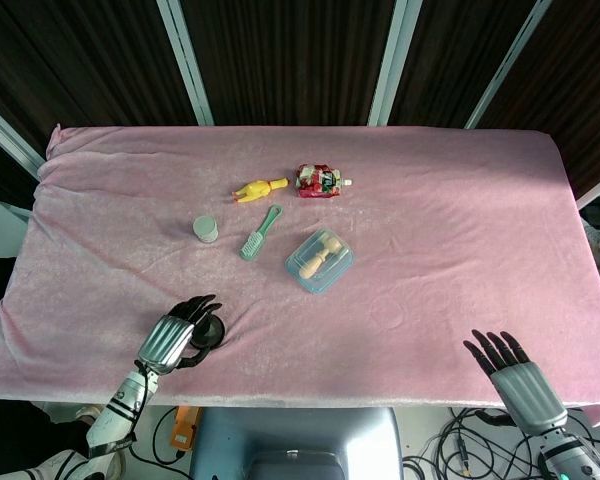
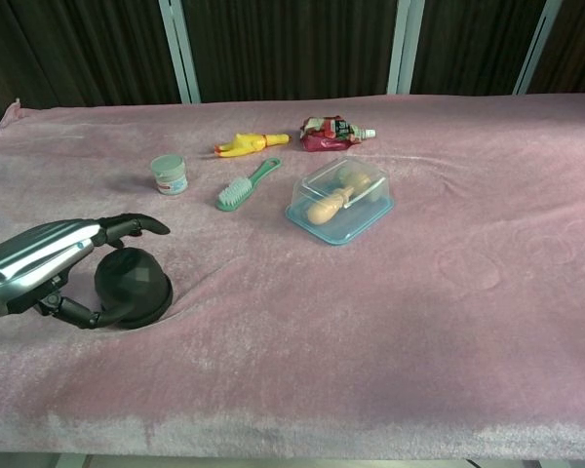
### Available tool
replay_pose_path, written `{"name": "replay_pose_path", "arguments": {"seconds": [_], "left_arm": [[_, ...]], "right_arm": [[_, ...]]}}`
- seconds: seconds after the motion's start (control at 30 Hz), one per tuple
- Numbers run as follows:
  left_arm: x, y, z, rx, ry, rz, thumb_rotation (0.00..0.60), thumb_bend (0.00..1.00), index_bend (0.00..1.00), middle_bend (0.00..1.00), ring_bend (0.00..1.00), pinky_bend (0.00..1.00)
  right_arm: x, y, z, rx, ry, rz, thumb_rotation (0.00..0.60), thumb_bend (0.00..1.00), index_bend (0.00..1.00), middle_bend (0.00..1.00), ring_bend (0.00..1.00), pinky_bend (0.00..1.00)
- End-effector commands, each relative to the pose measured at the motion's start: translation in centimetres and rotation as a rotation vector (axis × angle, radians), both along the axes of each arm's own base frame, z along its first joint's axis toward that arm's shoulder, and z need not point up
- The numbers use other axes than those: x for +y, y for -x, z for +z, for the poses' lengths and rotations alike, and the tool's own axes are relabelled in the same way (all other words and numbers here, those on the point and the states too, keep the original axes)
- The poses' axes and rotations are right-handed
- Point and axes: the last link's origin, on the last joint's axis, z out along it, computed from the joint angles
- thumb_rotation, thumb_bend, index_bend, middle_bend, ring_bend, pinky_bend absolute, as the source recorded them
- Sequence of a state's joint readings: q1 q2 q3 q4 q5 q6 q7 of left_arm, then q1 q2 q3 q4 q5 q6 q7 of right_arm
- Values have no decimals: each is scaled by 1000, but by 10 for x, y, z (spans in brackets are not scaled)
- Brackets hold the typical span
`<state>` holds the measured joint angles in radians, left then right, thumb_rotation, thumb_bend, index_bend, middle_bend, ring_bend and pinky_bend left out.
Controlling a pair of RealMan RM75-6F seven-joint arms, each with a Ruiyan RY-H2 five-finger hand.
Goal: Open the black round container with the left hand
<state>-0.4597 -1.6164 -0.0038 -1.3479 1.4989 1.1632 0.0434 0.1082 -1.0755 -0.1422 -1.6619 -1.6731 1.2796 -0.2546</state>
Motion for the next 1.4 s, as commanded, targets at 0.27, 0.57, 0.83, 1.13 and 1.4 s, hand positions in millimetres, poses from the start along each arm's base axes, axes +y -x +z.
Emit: {"name": "replay_pose_path", "arguments": {"seconds": [0.27, 0.57, 0.83, 1.13, 1.4], "left_arm": [[1, 1, -3, 3, -28, -12, 600, 325, 319, 431, 455, 463], [-1, -6, 9, -51, -78, -62, 600, 325, 343, 455, 494, 520], [5, -11, 31, -53, -149, -84, 600, 326, 344, 452, 494, 551], [17, 9, 33, 44, -142, -16, 600, 326, 356, 449, 491, 552], [23, 23, 28, 173, -173, -22, 600, 327, 351, 406, 463, 549]], "right_arm": [[1, 0, 1, -1, 1, 2, 600, 0, 0, 0, 0, 91], [0, 0, 0, 1, -1, 0, 600, 0, 0, 0, 0, 91], [0, 0, 1, 1, -1, -2, 600, 0, 0, 0, 0, 91], [-1, 0, 0, 2, -2, -4, 600, 0, 0, 0, 0, 91], [-1, 0, 0, 2, -2, -6, 600, 0, 0, 0, 0, 91]]}}
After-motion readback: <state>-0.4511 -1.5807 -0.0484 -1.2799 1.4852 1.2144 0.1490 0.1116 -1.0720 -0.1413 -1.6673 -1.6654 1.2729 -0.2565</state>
